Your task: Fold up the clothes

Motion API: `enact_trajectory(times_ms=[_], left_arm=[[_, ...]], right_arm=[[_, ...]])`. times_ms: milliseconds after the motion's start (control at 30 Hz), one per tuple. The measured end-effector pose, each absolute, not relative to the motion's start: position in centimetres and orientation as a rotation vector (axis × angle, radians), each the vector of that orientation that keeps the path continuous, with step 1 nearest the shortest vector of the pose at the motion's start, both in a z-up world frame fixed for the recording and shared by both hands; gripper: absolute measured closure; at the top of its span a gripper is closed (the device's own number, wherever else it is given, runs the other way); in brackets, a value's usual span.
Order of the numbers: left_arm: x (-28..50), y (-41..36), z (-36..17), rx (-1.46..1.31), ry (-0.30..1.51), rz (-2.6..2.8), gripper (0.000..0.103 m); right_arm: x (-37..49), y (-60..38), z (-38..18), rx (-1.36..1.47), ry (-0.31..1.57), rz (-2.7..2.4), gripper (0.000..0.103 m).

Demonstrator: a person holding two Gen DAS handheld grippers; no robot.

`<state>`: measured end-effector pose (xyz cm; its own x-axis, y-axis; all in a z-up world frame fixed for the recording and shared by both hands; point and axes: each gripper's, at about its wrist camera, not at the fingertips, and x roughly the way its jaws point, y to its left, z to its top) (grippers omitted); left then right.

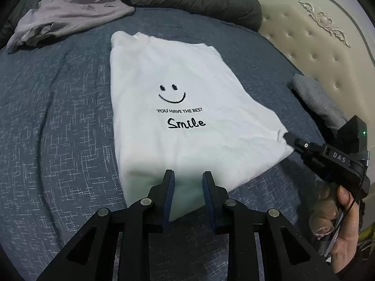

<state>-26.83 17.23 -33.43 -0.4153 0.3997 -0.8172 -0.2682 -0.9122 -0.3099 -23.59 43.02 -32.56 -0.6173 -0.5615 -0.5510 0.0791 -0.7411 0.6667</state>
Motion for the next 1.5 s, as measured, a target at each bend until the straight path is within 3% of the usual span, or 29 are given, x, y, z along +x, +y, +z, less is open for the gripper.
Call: enact_trajectory(times_ms=[500, 833, 1033, 1200, 1333, 1500], left_arm=[[-27.2, 15.5, -33.8, -1.443, -0.228, 2.443, 0.076], [-26.6, 15.9, -34.7, -1.442, -0.169, 2.436, 0.076], [-26.4, 16.1, -34.8, -1.440, -0.156, 2.443, 0.076], [-26.2, 16.0, -35.1, -1.442, -0.175, 2.436, 0.077], [-26.1, 16.0, -35.1, -1.439, -0.181, 2.441, 0.077], [-26.0, 15.7, -35.2, -1.433, -0.186, 2.439, 0.076]], right_arm=[[-24.1, 43.7, -36.1, 1.329, -0.862, -2.377, 0.100], [-23.2, 44.5, -32.7, 1.109, -0.900, -2.437, 0.093], [-24.6, 41.1, -34.5, 1.226, -0.733, -2.389, 0.092], [-24.6, 42.9, -36.8, 1.345, -0.862, -2.387, 0.103], [-24.3, 43.1, -36.3, 1.394, -0.797, -2.509, 0.102], [-23.9, 44.5, -35.7, 1.346, -0.883, -2.518, 0.100]])
